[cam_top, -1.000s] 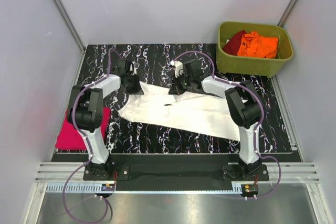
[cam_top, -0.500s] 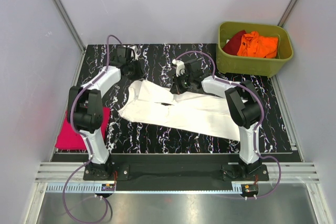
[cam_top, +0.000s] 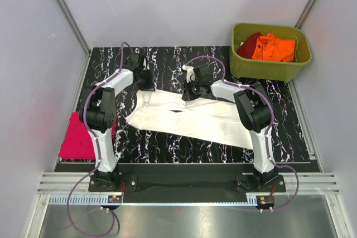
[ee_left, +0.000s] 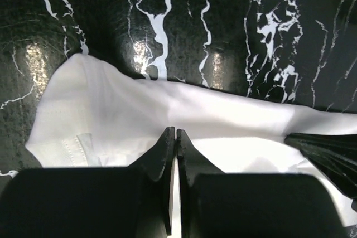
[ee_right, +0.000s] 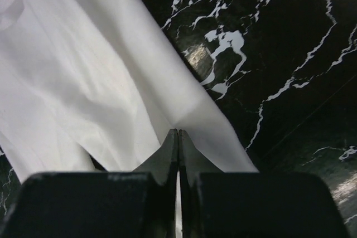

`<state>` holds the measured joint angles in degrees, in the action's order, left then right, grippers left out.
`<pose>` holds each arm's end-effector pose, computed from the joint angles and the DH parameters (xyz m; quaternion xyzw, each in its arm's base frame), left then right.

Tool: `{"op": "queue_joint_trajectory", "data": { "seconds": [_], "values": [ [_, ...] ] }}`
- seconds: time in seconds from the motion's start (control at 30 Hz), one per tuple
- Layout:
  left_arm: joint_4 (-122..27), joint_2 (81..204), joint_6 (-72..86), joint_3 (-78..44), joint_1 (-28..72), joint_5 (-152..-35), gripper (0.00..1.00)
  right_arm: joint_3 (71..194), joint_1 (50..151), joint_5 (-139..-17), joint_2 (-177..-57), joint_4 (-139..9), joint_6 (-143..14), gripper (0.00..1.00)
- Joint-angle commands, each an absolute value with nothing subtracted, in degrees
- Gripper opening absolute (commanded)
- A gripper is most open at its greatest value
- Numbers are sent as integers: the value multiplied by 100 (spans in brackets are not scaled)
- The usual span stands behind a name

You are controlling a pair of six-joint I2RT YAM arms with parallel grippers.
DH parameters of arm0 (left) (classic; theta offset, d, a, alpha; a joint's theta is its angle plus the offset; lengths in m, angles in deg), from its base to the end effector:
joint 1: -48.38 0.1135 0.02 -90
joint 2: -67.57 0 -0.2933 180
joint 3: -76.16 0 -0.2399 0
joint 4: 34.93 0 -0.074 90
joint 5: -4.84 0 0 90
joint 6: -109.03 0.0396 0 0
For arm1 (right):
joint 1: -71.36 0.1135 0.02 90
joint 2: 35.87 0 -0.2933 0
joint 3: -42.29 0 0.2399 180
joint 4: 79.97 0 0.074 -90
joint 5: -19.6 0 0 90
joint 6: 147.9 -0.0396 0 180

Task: Fold and stack the t-shirts
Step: Fold the tshirt

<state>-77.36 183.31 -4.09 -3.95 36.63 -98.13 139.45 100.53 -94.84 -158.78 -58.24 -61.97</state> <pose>0.4264 -0.0978 0.2164 -0.0640 0.9541 -0.1850 0.2265 0.4022 0.2433 0.1744 -0.2728 0.8724 0.2904 0.2832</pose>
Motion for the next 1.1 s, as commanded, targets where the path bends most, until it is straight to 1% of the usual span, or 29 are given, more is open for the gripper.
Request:
{"op": "queue_joint_trajectory", "data": {
  "seconds": [0.0, 0.03, 0.07, 0.1, 0.17, 0.2, 0.23, 0.27, 0.3, 0.33, 0.4, 0.43, 0.5, 0.53, 0.57, 0.67, 0.77, 0.87, 0.9, 0.97, 1.0, 1.07],
  "values": [
    [-7806, 18402, -374, 11, 3643, -9404, 9, 14518, 10019, -9079, -16049, -5601, -6036, 0],
    [-7841, 18446, -365, 90, 3643, -9369, 13, 14606, 10019, -9052, -16137, -5538, -6010, 0],
    [-7911, 18464, -391, 125, 3643, -9247, 15, 14738, 10019, -8974, -16172, -5477, -6001, 0],
    [-7955, 18472, -383, 169, 3643, -9219, 23, 14783, 10028, -8938, -16181, -5363, -6018, 3],
    [-8236, 18411, -330, 388, 3617, -8914, 34, 14836, 10028, -8842, -16103, -5187, -6027, 21],
    [-8385, 18350, -312, 468, 3599, -8798, 47, 14818, 10045, -8789, -15911, -5056, -6027, 29],
    [-8604, 18141, -277, 538, 3564, -8728, 51, 14723, 10045, -8597, -15778, -4994, -6036, 51],
    [-8711, 17991, -286, 530, 3546, -8527, 56, 14678, 10045, -8499, -15638, -4897, -6027, 56],
    [-8825, 17824, -329, 478, 3520, -8525, 60, 14617, 10045, -8438, -15323, -4670, -5984, 59],
    [-9009, 17448, -399, 312, 3468, -8368, 64, 14564, 10045, -8237, -15137, -4546, -5922, 62],
    [-9247, 17051, -916, 83, 3388, -8139, 68, 14336, 10045, -7981, -14551, -4222, -5904, 86],
    [-9343, 16640, -1145, -293, 3301, -8138, 69, 14257, 10037, -7675, -14355, -4098, -5930, 100],
    [-9327, 16051, -2023, -777, 3169, -8164, 70, 14063, 10045, -7314, -13847, -3677, -6053, 100],
    [-9188, 15890, -2322, -1241, 3142, -8234, 70, 14010, 10037, -7068, -13704, -3544, -6114, 100],
    [-9117, 15758, -2899, -1446, 3125, -8296, 70, 13888, 10045, -6918, -13564, -3412, -6141, 100],
    [-9028, 15616, -3588, -1738, 3063, -8270, 70, 13642, 10045, -6610, -13019, -3087, -6395, 100],
    [-9247, 15940, -4072, -1466, 3019, -8270, 71, 13605, 10010, -6345, -12666, -2710, -6949, 100],
    [-9476, 16318, -4625, -1202, 2861, -7964, 72, 13439, 10010, -6801, -12403, -2410, -6810, 99],
    [-9537, 16493, -4776, -1132, 2774, -7814, 72, 13377, 10001, -6846, -12254, -2348, -6809, 97],
    [-9870, 16731, -5336, -825, 2738, -7594, 73, 13193, 10001, -6872, -12113, -2199, -6932, 95],
    [-10037, 17080, -5548, -510, 2720, -7558, 75, 13097, 10001, -6890, -11929, -2198, -6976, 95],
    [-10818, 17503, -6057, -61, 2711, -7436, 78, 12790, 10001, -6995, -11726, -2224, -7081, 95]
  ]
}}
